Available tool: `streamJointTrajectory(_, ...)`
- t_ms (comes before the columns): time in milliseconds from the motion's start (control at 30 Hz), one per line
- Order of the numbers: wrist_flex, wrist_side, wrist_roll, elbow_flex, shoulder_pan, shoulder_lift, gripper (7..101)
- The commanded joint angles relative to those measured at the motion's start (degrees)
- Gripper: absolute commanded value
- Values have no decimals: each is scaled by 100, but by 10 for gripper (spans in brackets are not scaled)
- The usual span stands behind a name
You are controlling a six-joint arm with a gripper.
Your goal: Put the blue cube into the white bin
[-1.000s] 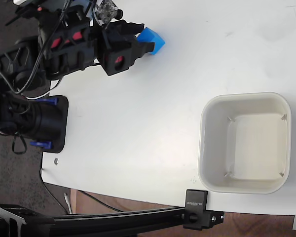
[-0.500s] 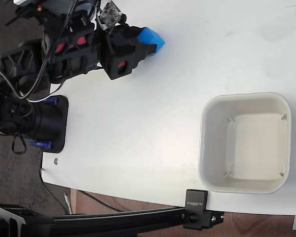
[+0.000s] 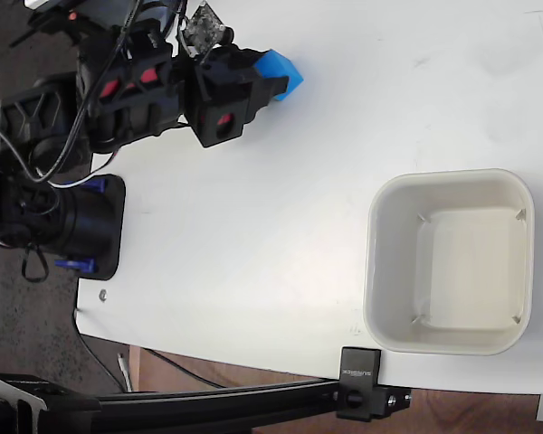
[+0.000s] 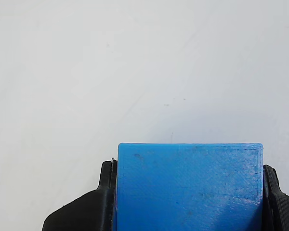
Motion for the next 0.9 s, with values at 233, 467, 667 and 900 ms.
streamJointTrajectory(233, 1318, -70, -290, -1723, 896, 853, 492)
streamJointTrajectory(467, 1617, -141, -246, -3463, 1916, 53, 511)
streamJointTrajectory(667, 1529, -9, -237, -5133, 2347, -1354, 522)
streamJointTrajectory(900, 1433, -193, -369, -6126, 2874, -2355, 538)
